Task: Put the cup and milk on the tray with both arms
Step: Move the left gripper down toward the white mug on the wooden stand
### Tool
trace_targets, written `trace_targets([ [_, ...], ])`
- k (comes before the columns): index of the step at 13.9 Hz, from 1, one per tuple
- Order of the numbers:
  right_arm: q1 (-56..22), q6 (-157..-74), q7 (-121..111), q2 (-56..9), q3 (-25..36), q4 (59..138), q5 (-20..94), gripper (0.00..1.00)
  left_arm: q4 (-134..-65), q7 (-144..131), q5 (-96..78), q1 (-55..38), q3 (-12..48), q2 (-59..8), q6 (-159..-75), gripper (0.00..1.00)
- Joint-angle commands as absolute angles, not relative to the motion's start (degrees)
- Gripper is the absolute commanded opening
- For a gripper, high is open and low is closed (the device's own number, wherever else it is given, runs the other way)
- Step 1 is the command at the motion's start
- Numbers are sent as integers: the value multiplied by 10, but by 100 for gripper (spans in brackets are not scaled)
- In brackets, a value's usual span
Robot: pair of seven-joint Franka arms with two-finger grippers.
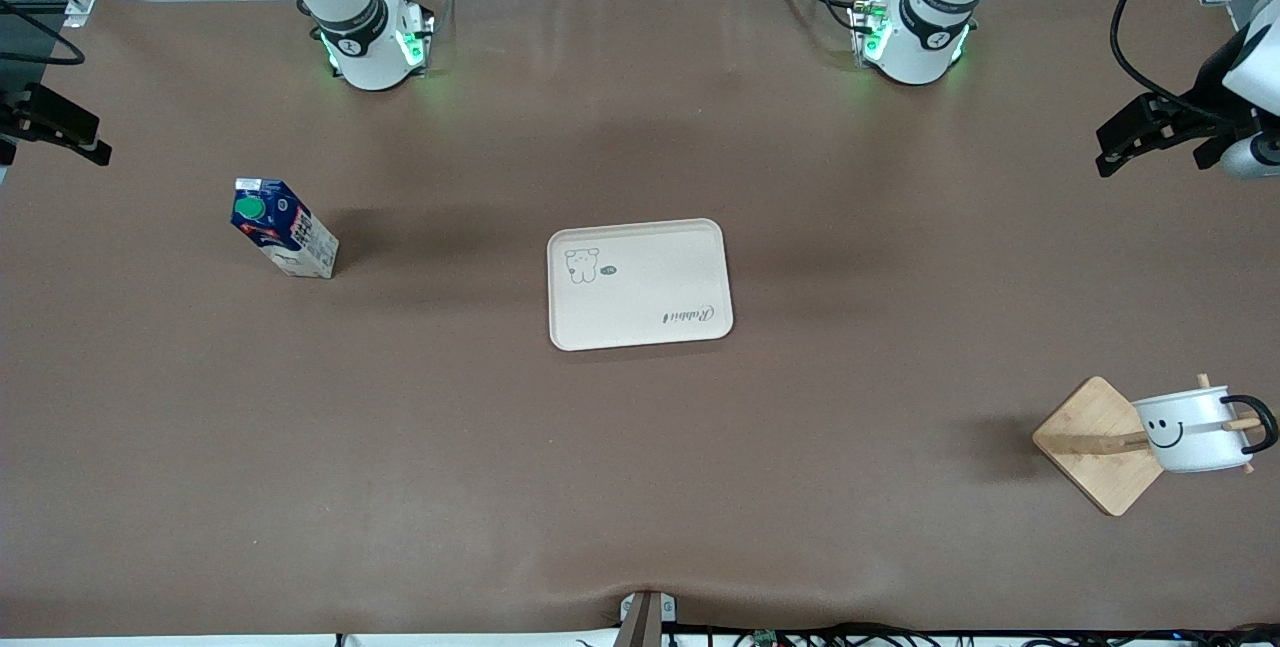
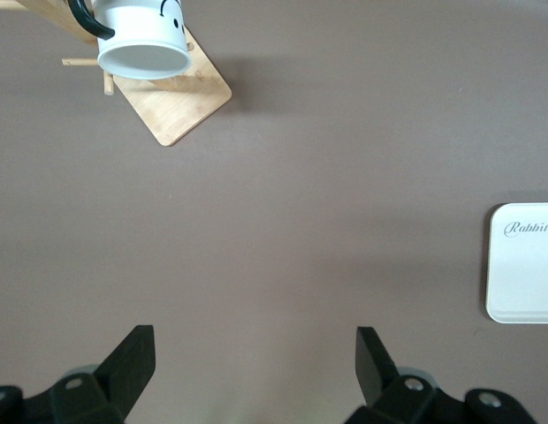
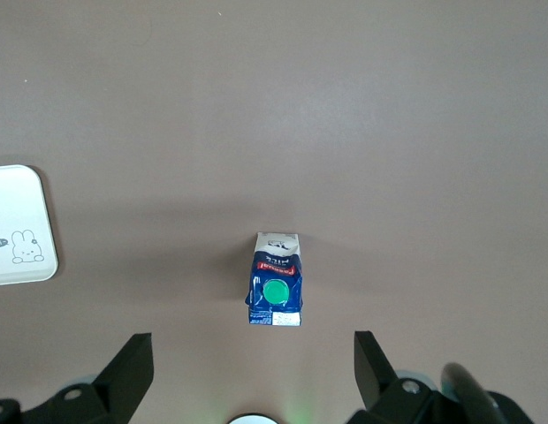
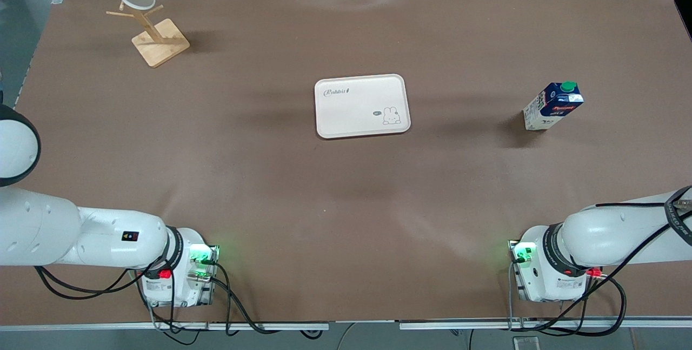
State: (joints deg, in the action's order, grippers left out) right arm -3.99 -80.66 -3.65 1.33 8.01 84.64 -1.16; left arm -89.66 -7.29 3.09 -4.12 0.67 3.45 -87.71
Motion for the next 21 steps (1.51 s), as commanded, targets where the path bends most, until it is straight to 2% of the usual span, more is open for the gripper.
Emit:
trace_targets([
  [1,-35,-805,-33,21,77,847,-15,100,-890,-63,21,-38,7,40,-867,100],
  [6,-34,-805,-33,21,77,847,-15,100,-886,-80,28,-39,8,27,-875,100],
  [9,-34,-805,-33,21,77,847,-15,100,-914,-90,30,-31,6,25,-930,100],
  [15,-34,-804,-33,21,77,847,-14,100,-1065,-148,30,-1,8,28,-1163,100],
  [19,-33,-805,-33,21,77,847,-12,100,-1117,-210,30,3,9,13,-1265,100],
  [21,-33,-805,-33,21,77,847,-12,100,-1154,-225,30,22,10,6,-1350,100],
])
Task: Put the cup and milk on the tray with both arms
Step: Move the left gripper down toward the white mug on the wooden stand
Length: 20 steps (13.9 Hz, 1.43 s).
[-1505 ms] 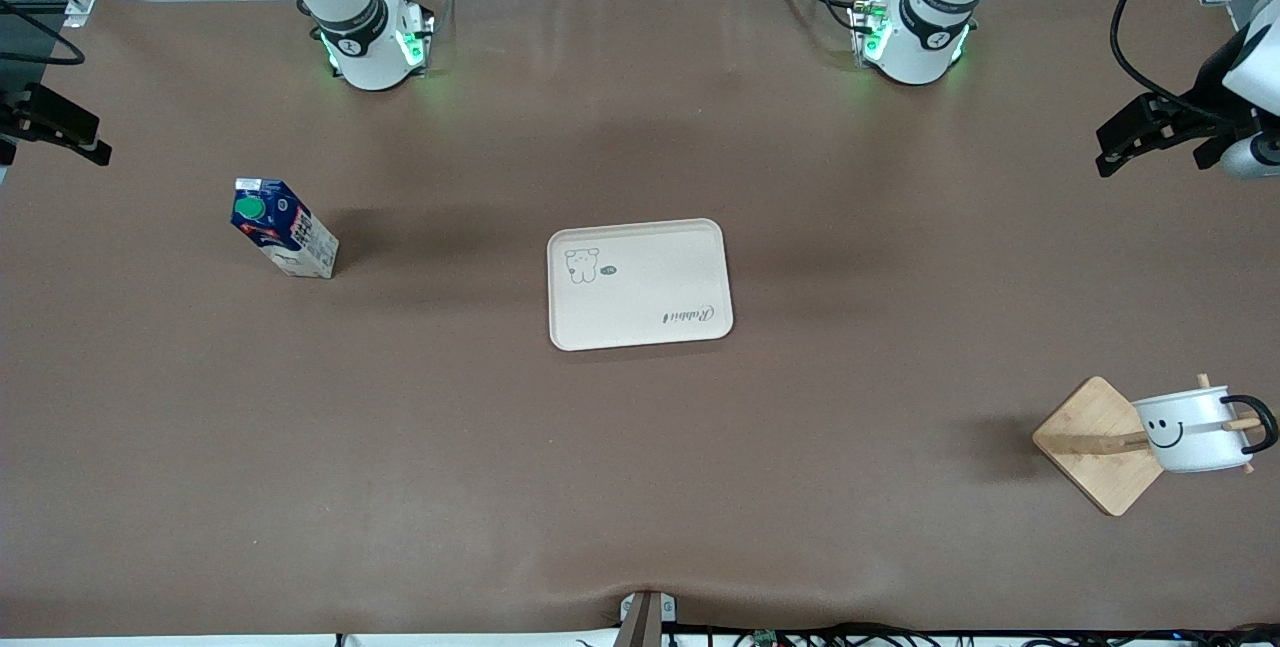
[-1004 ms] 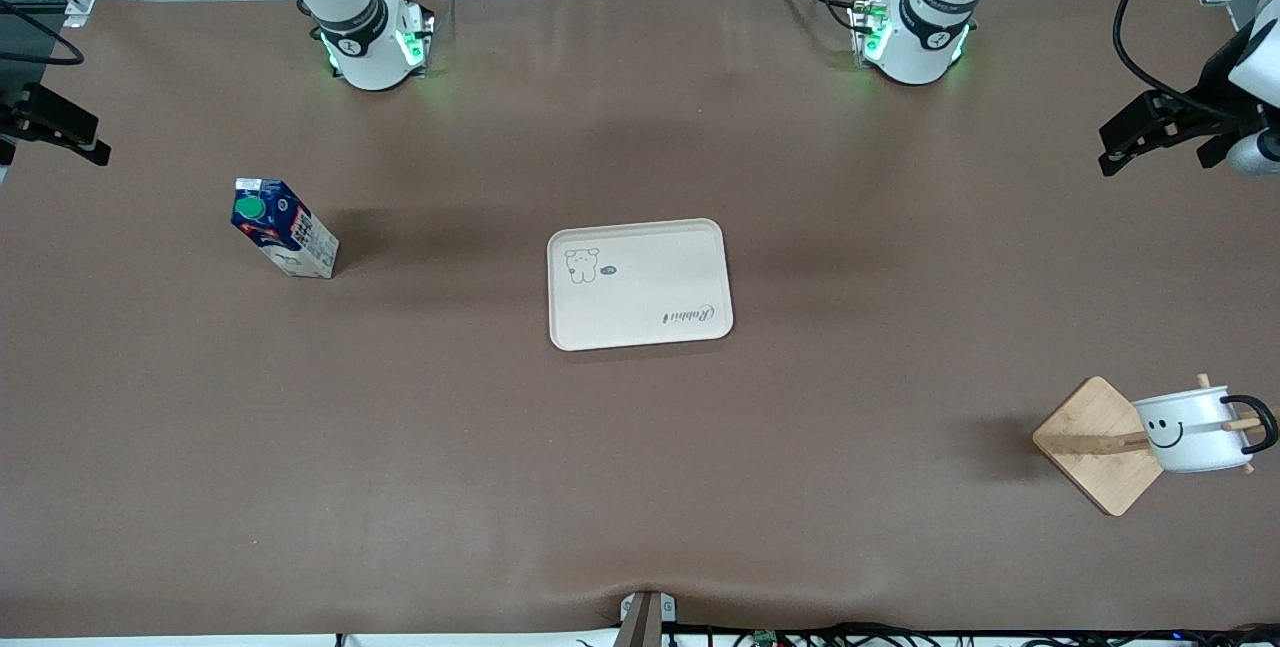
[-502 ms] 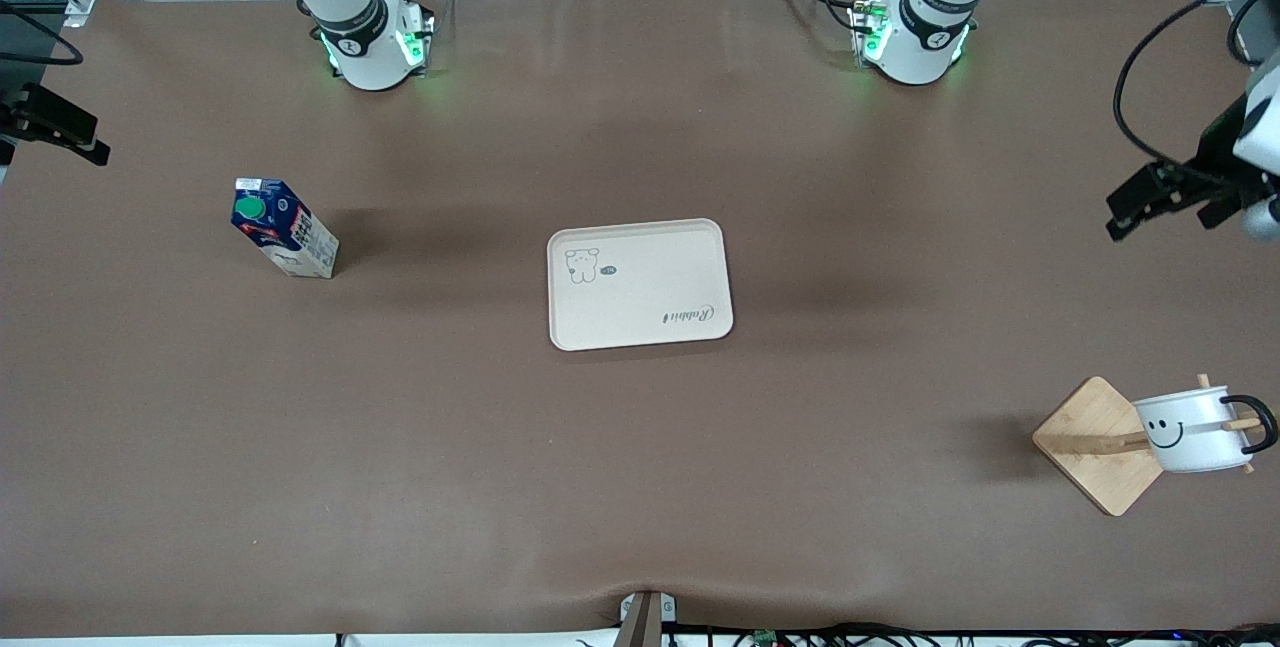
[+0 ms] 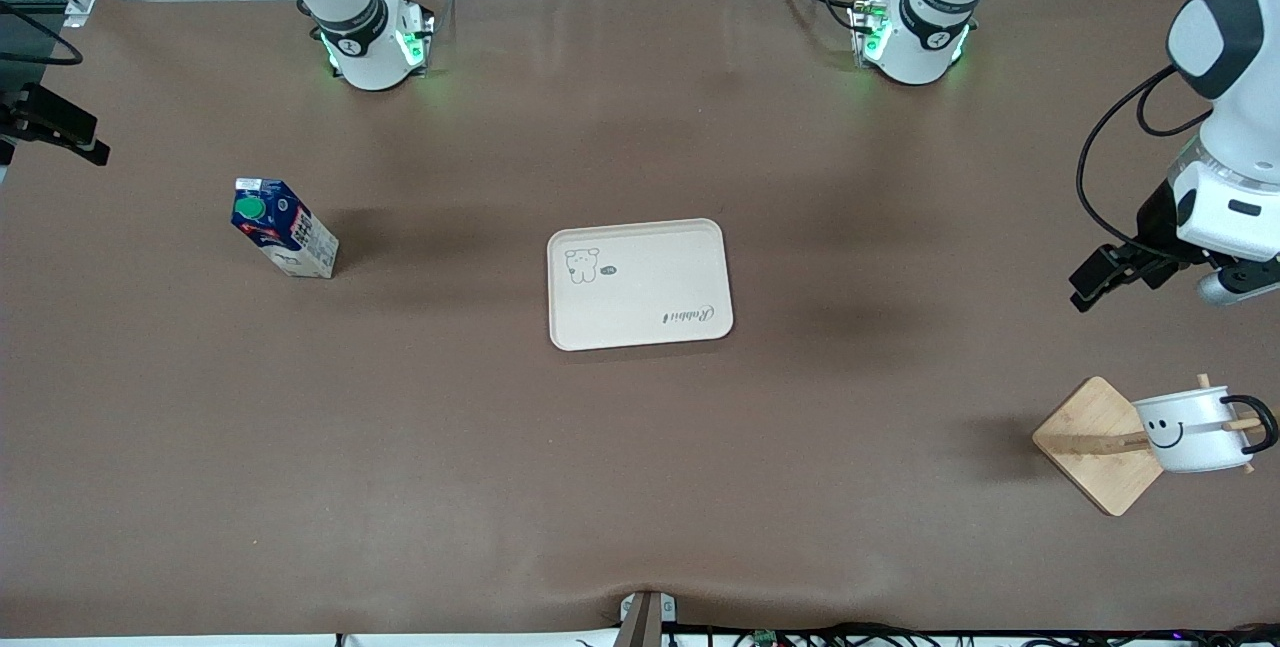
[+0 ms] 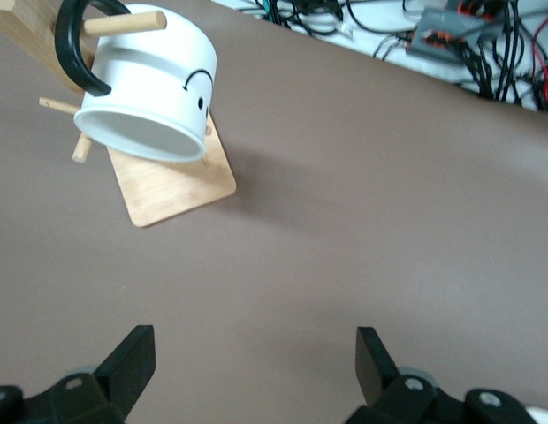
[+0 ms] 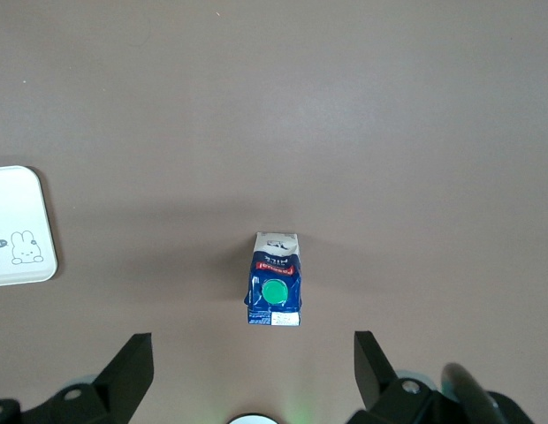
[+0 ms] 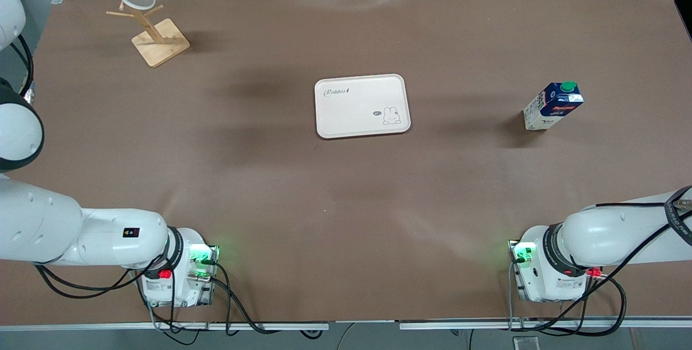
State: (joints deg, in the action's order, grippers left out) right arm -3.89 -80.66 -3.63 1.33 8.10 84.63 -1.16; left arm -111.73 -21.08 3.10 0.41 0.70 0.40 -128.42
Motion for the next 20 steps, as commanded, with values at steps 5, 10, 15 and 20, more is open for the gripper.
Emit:
trace_targets([
  [5,-27,-805,-33,21,77,847,-11,100,-1176,-227,30,31,9,-37,-1469,100],
  [10,-18,-806,-33,20,77,847,-7,100,-1176,-225,31,32,5,-61,-1514,100],
  [15,-11,-804,-33,20,77,847,-7,100,-1173,-227,102,57,9,-80,-1548,100],
  [20,-19,-805,-33,20,73,847,-4,100,-1170,-239,102,57,9,-96,-1564,100],
])
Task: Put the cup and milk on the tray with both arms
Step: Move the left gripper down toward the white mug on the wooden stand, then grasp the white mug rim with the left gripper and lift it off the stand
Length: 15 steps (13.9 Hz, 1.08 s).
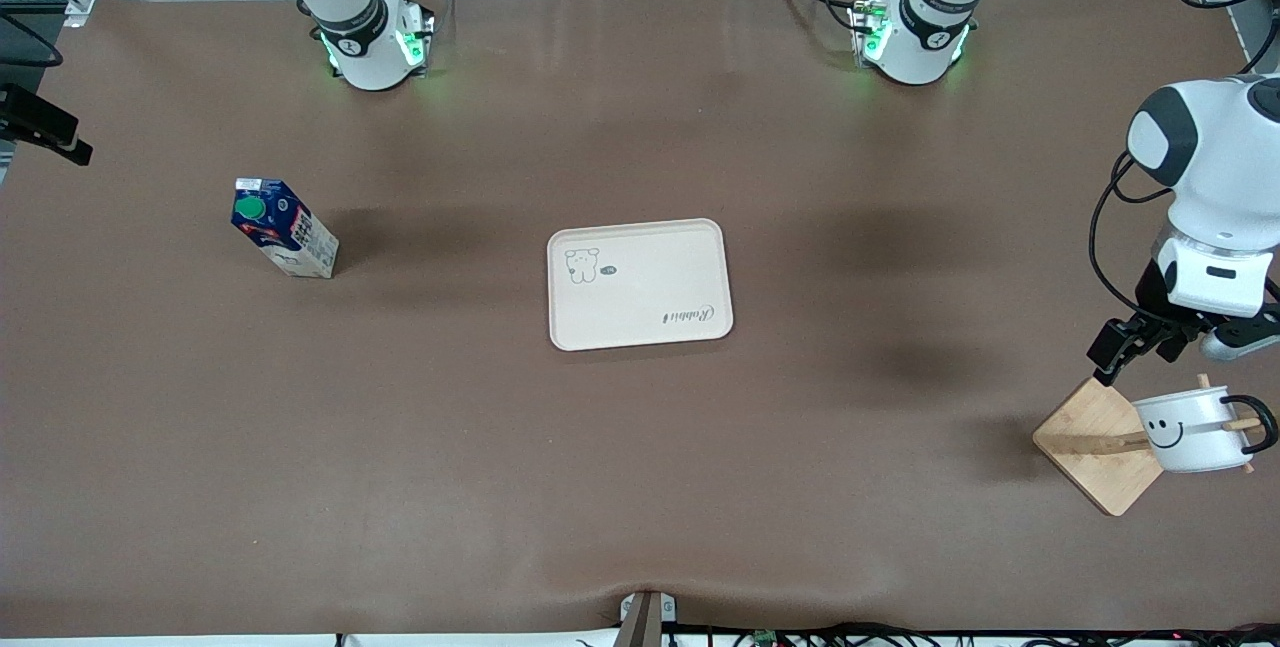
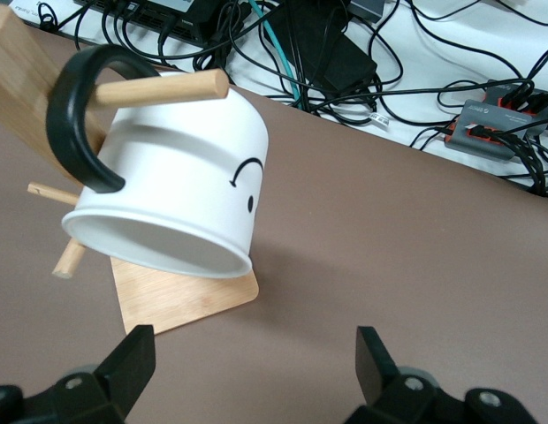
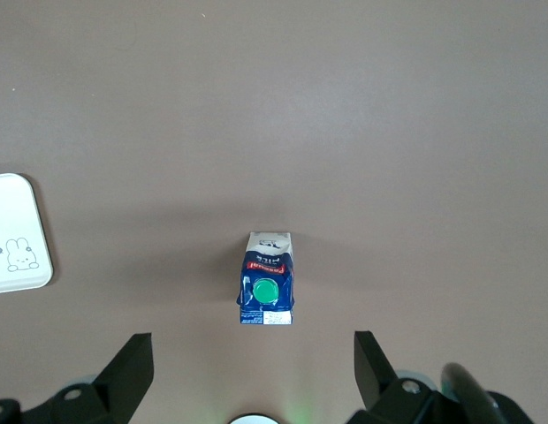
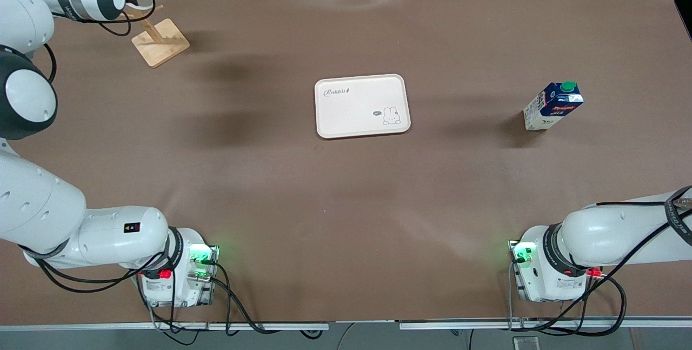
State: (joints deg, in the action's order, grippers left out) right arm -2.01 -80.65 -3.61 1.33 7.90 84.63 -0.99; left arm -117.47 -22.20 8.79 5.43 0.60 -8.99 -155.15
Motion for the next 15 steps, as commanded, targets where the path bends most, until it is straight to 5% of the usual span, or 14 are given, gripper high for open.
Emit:
trace_targets([
  [1,-24,-804,-33,20,73,847,-4,100,-1168,-239,102,57,9,-101,-1568,100],
  [15,-46,-801,-33,20,74,846,2,100,-1090,-221,133,58,5,-181,-1599,95],
])
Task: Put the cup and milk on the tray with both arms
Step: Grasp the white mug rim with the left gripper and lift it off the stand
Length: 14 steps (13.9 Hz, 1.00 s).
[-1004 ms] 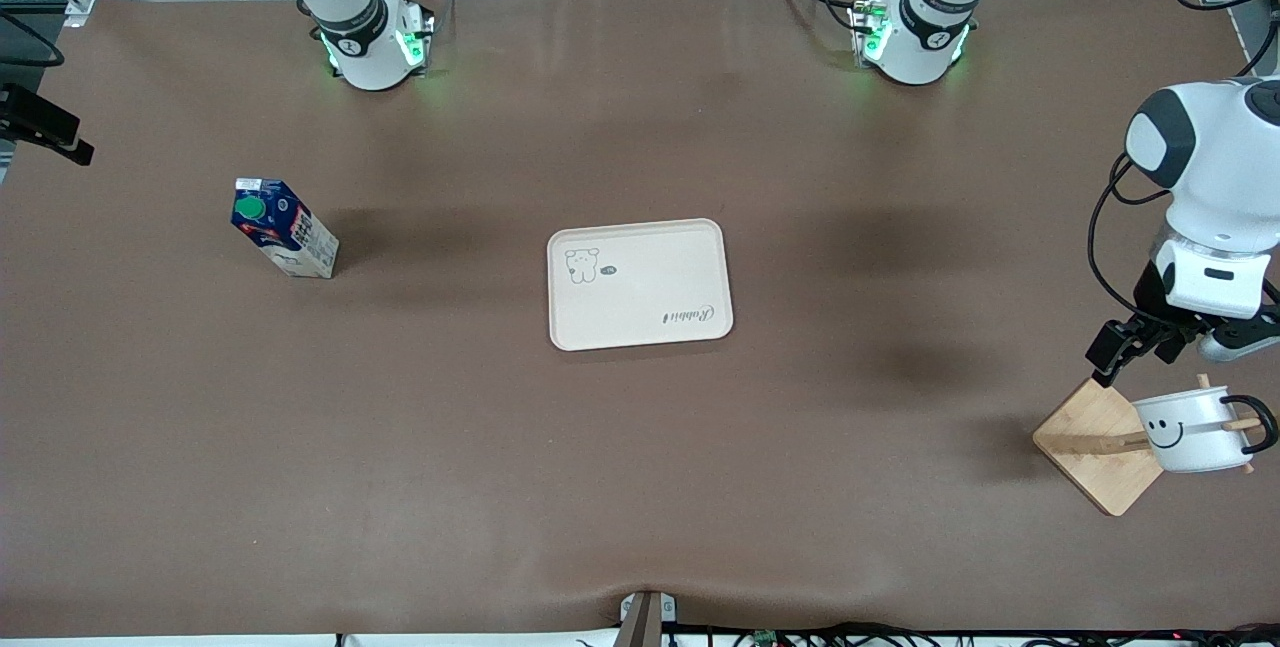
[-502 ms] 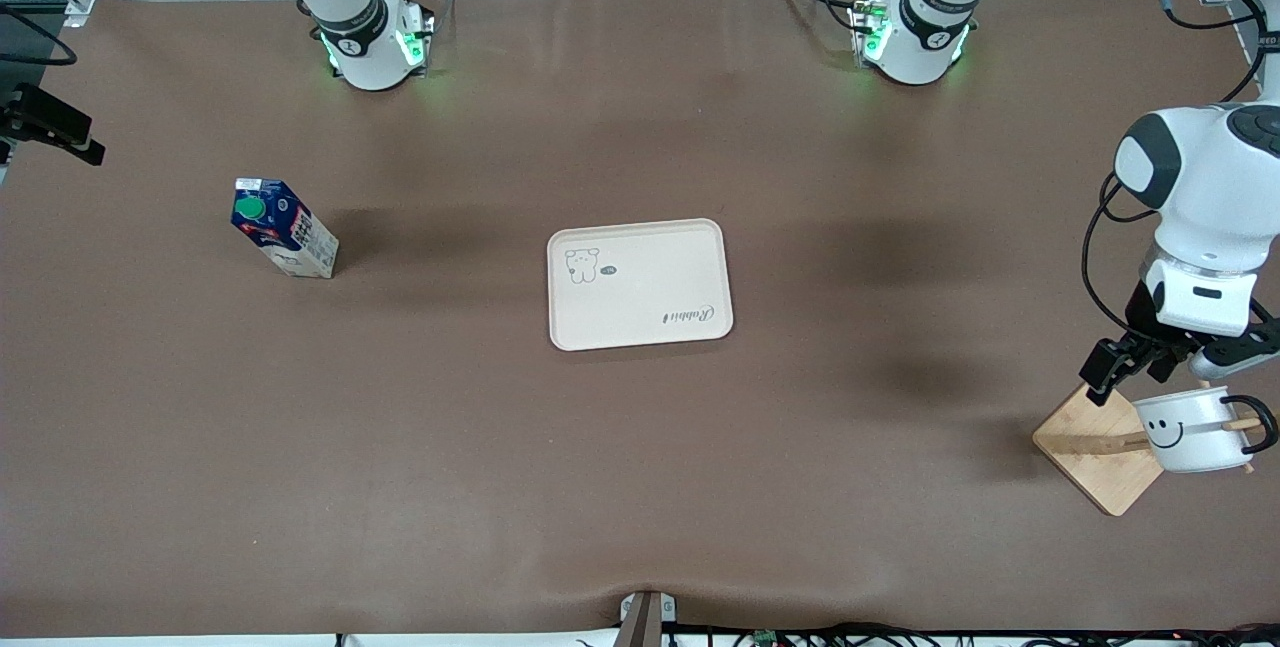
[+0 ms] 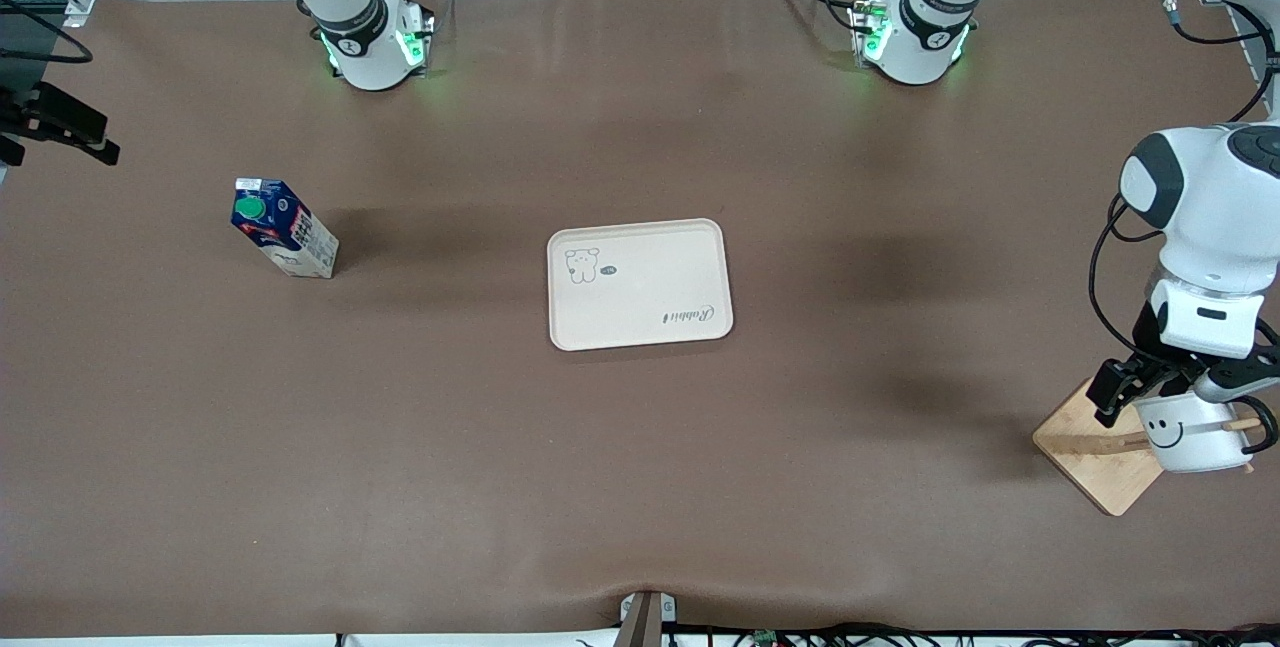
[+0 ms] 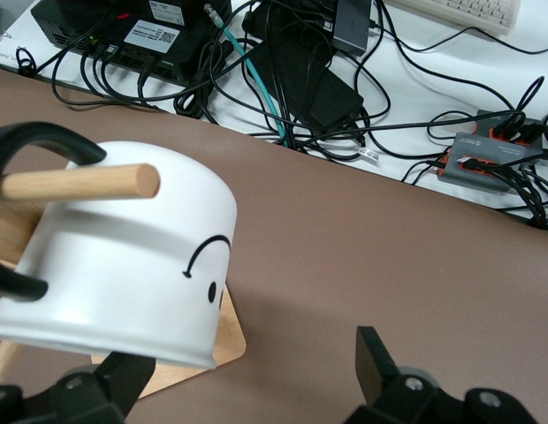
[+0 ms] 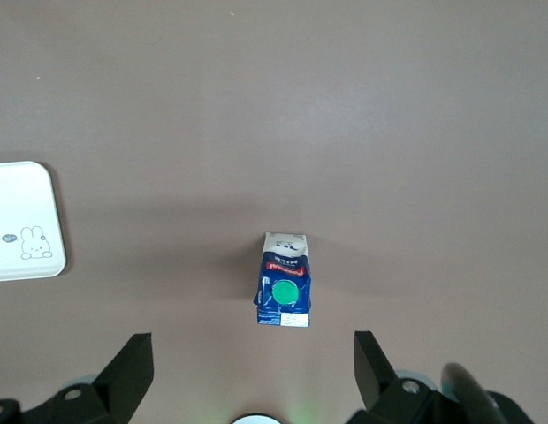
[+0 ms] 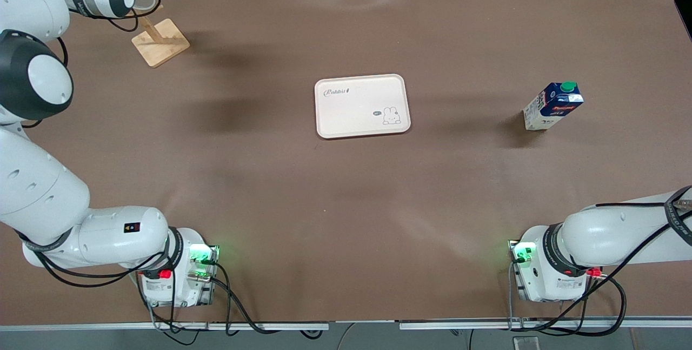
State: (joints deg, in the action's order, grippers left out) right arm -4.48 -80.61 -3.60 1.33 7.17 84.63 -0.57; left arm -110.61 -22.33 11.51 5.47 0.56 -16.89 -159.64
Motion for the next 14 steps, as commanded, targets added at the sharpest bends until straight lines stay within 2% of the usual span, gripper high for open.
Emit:
trace_targets([
  [1,-41,-801,-34,20,75,846,3,100,-1086,-221,142,58,5,-185,-1599,88],
  [3,-41,-802,-33,20,76,840,2,100,-1073,-221,150,61,4,-194,-1599,80],
  [4,-41,-802,-33,20,76,836,2,100,-1071,-221,151,63,4,-199,-1599,72],
  [9,-44,-808,-37,18,75,835,3,100,-1073,-221,154,64,4,-204,-1599,17],
  [12,-46,-816,-38,16,75,835,2,100,-1072,-221,155,62,5,-205,-1599,4],
  [14,-45,-827,-38,12,76,835,3,100,-1072,-221,155,61,5,-205,-1599,0],
])
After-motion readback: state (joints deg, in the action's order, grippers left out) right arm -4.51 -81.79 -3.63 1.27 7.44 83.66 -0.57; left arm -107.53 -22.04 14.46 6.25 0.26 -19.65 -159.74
